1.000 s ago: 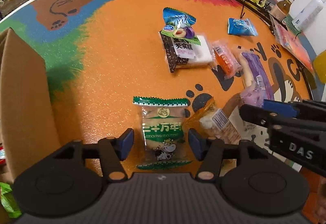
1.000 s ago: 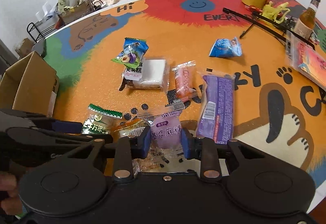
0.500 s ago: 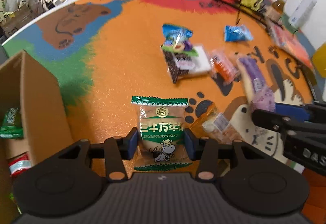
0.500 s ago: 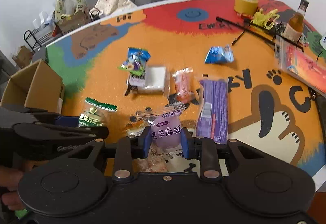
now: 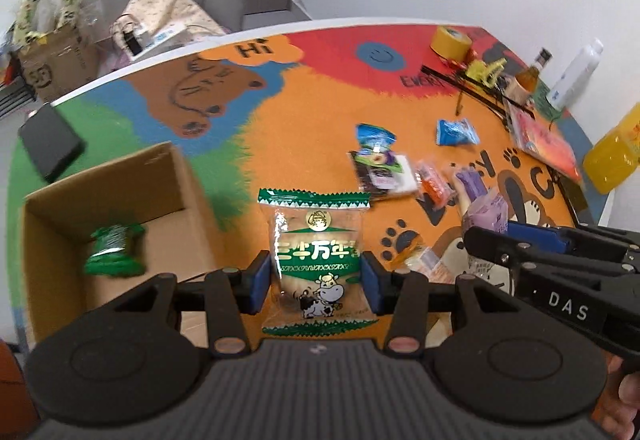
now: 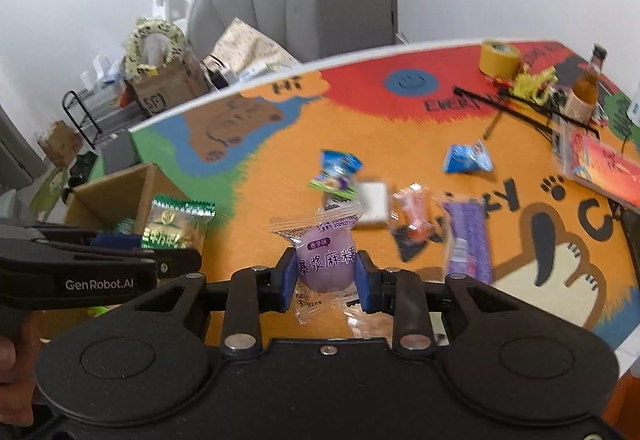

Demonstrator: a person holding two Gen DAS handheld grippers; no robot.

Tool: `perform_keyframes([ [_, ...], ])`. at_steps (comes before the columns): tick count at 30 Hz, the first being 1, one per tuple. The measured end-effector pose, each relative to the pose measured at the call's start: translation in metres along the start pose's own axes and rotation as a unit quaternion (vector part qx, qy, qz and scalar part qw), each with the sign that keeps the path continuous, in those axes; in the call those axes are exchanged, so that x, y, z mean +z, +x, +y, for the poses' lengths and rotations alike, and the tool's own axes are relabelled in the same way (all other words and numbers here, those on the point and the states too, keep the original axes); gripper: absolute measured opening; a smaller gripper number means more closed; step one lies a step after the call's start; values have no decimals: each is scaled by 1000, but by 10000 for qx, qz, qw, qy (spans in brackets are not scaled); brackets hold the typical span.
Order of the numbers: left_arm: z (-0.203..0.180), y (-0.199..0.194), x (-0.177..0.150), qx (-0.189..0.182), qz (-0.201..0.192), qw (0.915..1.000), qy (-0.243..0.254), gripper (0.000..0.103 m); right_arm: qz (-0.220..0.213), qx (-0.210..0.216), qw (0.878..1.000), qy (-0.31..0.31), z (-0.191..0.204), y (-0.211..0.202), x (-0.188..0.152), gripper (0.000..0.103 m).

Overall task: Organize snacks
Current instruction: 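Carry the biscuit pack into the box and open the left tool while the right tool drops the pastry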

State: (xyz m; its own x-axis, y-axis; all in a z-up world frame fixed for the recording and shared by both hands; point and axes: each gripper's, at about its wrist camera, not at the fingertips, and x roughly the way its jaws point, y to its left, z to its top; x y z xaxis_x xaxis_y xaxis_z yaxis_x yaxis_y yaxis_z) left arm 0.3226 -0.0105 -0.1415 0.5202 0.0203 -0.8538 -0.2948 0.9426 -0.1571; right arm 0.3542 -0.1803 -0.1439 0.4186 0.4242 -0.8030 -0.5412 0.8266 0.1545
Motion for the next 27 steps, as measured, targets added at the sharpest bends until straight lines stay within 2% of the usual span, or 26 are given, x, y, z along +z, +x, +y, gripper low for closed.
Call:
perform_keyframes([
  [12, 55, -44, -16, 198, -341, 9991, -164, 46, -179, 328, 9991, -191, 72, 1, 3, 29],
  [27, 117, -62, -17, 411, -608, 9955, -596, 46, -285, 642, 9949, -722, 133, 12, 27, 29],
])
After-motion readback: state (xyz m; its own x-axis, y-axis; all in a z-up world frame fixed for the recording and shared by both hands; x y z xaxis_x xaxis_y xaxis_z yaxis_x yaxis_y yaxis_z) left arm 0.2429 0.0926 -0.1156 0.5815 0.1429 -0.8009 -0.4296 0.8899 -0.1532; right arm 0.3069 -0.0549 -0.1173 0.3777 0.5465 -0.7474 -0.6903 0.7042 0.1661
